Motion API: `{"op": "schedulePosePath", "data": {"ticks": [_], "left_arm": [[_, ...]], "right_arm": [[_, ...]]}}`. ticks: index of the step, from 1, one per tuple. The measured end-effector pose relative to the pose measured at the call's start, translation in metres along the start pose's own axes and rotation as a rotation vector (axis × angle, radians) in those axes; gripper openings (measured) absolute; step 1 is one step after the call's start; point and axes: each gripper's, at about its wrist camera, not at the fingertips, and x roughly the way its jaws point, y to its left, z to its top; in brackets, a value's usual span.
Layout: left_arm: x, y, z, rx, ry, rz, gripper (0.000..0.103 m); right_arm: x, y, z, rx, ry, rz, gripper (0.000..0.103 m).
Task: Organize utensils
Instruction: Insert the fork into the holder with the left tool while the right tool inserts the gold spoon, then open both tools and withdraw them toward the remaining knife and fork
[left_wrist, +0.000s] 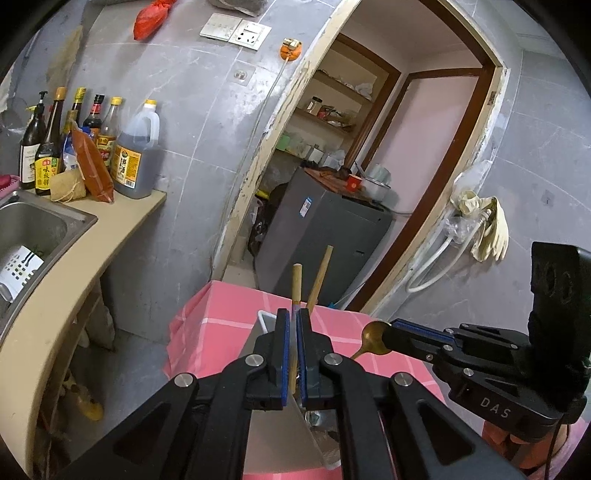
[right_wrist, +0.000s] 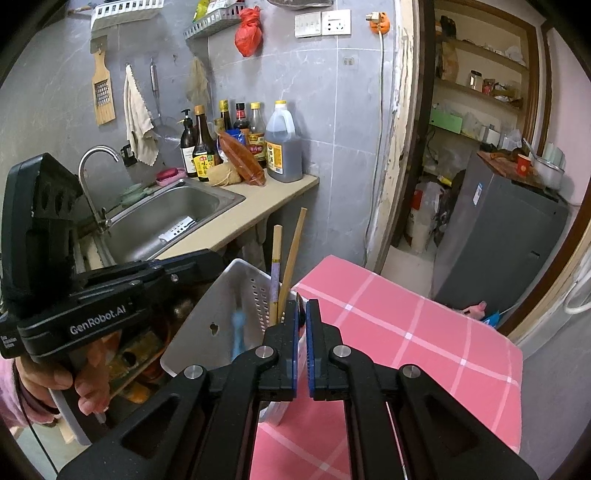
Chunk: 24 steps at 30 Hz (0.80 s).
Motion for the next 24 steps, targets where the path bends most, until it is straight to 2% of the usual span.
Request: {"op": "schedulePosePath", "data": {"ticks": [7,8,11,13,15,19,24], "left_arm": [[-0.007,-0.005,0.002,0.006,-0.012,0.002,0.006],[-0.009,-0.007,0.002,0.010,-0.016,0.003,0.008],[-0.016,-0.013,0.004,0.023,-0.030,-0.002,0.022],[-0.023,-0.020,0.005,0.037,-0.051,-0.005,0.039],[-0.029,-0.027,0.006,0.054,-0.074,-0.002,0.048],[-0.042,-0.047,0.009,0.112,-0.113,0.013,0.055],[-0.057,-0.070,0.010,0.157,-0.153,0.012,0.073]], "right_arm": [[-0.008,-0.005,-0.002,0.032,-0.022,-0.005,0.004],[-0.011,-0.008,-0.003,0.044,-0.035,-0.011,0.004],[-0.025,-0.012,-0.003,0.072,-0.081,-0.031,0.007],[-0.037,-0.016,-0.005,0.094,-0.122,-0.054,0.028],[-0.051,-0.022,-0.008,0.127,-0.174,-0.082,0.038],[-0.077,-0.032,-0.013,0.166,-0.247,-0.140,0.041],[-0.111,-0.045,-0.025,0.223,-0.331,-0.206,0.059]]}}
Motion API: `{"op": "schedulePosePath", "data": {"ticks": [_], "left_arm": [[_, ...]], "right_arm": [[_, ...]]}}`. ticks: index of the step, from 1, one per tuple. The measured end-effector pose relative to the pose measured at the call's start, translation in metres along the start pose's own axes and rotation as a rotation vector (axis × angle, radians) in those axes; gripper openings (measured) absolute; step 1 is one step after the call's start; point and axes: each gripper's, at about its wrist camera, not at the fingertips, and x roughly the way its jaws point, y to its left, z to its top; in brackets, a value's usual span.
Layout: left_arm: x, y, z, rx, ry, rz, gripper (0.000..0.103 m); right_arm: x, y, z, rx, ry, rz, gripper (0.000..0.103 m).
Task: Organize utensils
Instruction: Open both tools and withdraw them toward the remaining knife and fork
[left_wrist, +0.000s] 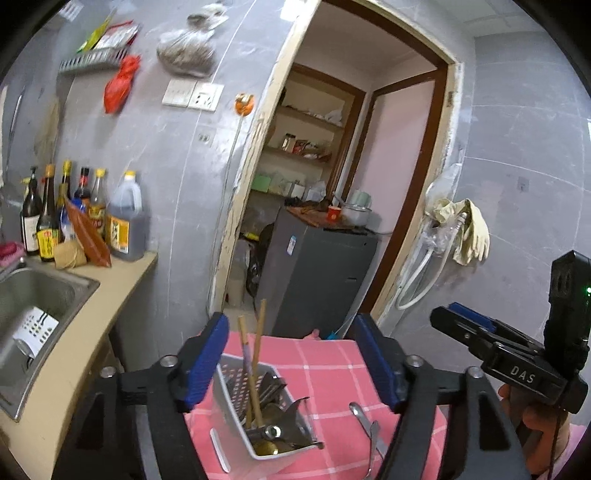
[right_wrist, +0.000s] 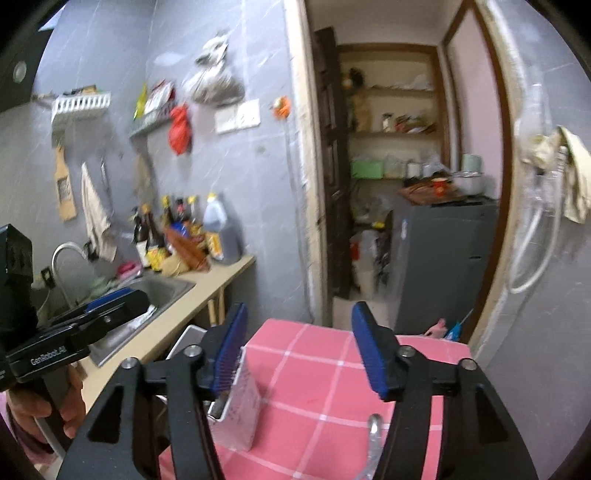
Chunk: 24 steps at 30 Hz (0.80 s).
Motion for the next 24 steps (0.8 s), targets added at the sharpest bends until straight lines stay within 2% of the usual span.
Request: {"op": "schedulePosePath", "data": {"ticks": [3,7,9,16,24], "left_arm": [[-0.006,-0.013,0.002,0.020,-0.009,-0.003,0.083],[-0.011,-0.029,0.000,0.037,-0.007,-0.014,0.097],[-0.014,-0.038,-0.003,0.046,-0.014,-0.016,0.101],[-0.017,-0.064,-0.015,0.071,-0.011,-0.033,0.103],[-0.017,-0.088,-0.034,0.101,0.022,-0.025,0.103]], "right_arm": [[-0.017,-0.012,-0.001,0.018,-0.029,-0.039,0.066],[-0.040,-0.028,-0.006,0.043,-0.059,-0.071,0.084],[-0.051,-0.034,-0.010,0.051,-0.072,-0.079,0.089],[-0.081,-0.055,-0.025,0.076,-0.089,-0.099,0.100],[-0.099,-0.081,-0.049,0.120,-0.076,-0.111,0.102]]}}
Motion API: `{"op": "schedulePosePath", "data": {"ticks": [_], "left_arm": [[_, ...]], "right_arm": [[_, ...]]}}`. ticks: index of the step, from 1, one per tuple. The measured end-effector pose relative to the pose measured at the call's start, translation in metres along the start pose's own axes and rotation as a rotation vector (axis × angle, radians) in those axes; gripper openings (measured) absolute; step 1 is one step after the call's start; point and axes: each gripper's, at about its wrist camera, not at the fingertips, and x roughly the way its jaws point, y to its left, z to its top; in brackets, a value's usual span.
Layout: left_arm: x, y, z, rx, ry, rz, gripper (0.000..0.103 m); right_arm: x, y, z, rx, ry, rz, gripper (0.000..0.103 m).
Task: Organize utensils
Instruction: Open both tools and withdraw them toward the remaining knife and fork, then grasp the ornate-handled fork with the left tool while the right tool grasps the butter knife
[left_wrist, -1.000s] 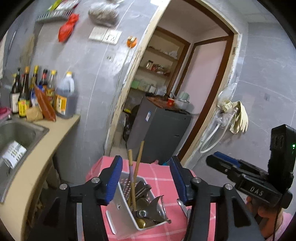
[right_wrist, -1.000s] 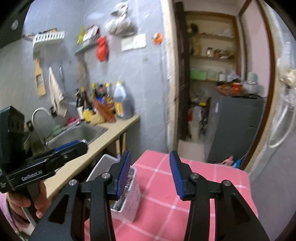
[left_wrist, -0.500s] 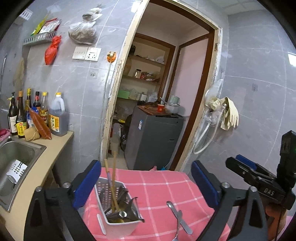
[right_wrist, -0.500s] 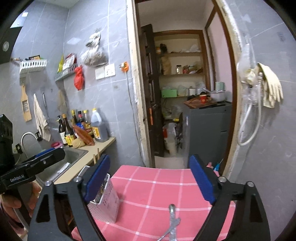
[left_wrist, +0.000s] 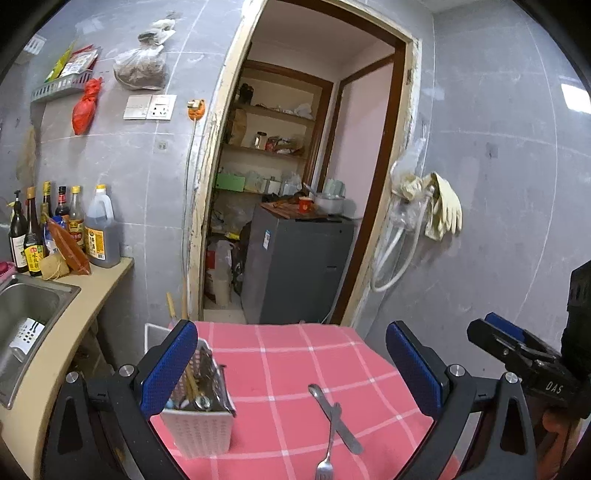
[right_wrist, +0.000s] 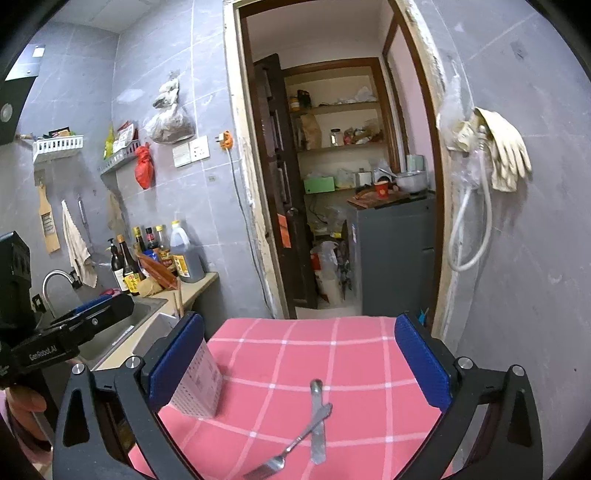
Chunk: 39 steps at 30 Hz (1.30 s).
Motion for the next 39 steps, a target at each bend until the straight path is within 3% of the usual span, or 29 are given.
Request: {"op": "schedulePosePath", "data": {"ticks": [6,17,35,39], "left_arm": [[0.000,-0.019,-0.018,0.029,0.016,0.007,0.103],[0.023,-0.046,-0.052,0.079,0.144,-0.022,0.103],[0.104,-0.047,-0.108,-0.019,0.403,-0.049,0.102],[0.123,-0.045,-0.120,-0.030,0.451,-0.061,0.093]], "right_arm": [[-0.008,-0.024,-0.015,0.018,0.016,-0.024,0.102],[-0.006,-0.071,-0.042,0.051,0.104,-0.064,0.102],[0.040,-0.118,-0.083,0.083,0.260,-0.056,0.102],[0.060,-0.123,-0.095,0.073,0.306,-0.018,0.102]]}}
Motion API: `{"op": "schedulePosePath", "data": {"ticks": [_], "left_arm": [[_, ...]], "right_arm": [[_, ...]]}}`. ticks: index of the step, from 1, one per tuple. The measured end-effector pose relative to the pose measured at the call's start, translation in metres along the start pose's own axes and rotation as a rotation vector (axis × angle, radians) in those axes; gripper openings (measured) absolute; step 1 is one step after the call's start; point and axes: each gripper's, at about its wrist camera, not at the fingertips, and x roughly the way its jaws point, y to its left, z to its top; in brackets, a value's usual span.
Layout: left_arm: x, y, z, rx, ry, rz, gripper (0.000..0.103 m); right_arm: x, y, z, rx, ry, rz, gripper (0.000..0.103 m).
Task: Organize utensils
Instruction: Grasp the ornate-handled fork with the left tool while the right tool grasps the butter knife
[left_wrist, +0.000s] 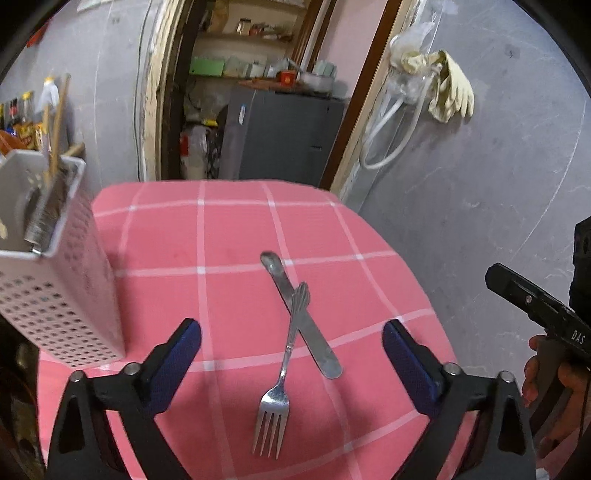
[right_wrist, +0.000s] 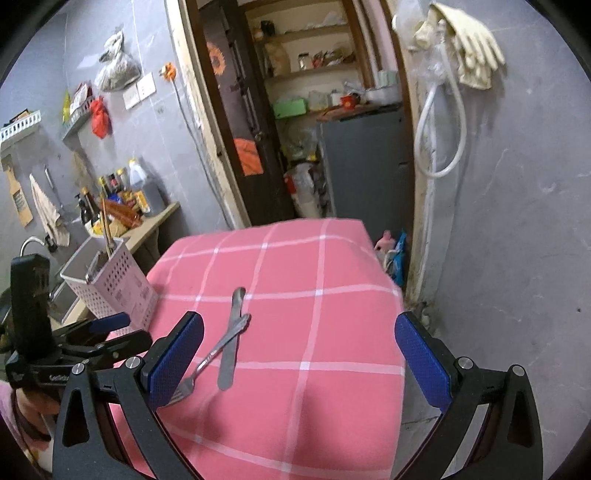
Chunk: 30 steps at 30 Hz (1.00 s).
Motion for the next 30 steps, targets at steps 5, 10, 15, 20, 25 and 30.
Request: {"op": "schedulePosePath", "data": {"ticks": [5,10,15,20,25,30], "left_arm": [[0.026,0.003,-0.003,-0.014,0.068,-0.013,0.079],[0.047,0.005,-0.008,-0.027,0.136,-0.028,0.060],[0.066,0.009,-0.012,-0.046,0.191,-0.029,0.045],[0.078,0.016,-0.013,-0.071,0.217,-0.024,0.040],[0.082,0.014,-0.016,-0.059,0.219,-0.019,0.037],[0.081,0.017,-0.015,-0.045,0.221,-0.029,0.037]], "right_arm": [[0.030,-0.001,-0.008,-0.009,0.064,0.046,0.096],[0.063,0.007,-0.015,-0.028,0.137,0.090,0.076],[0.088,0.015,-0.021,-0.036,0.185,0.128,0.067],[0.105,0.022,-0.026,-0.053,0.233,0.161,0.056],[0.118,0.029,-0.032,-0.081,0.288,0.191,0.046],[0.129,0.038,-0.040,-0.103,0.340,0.226,0.034]]}}
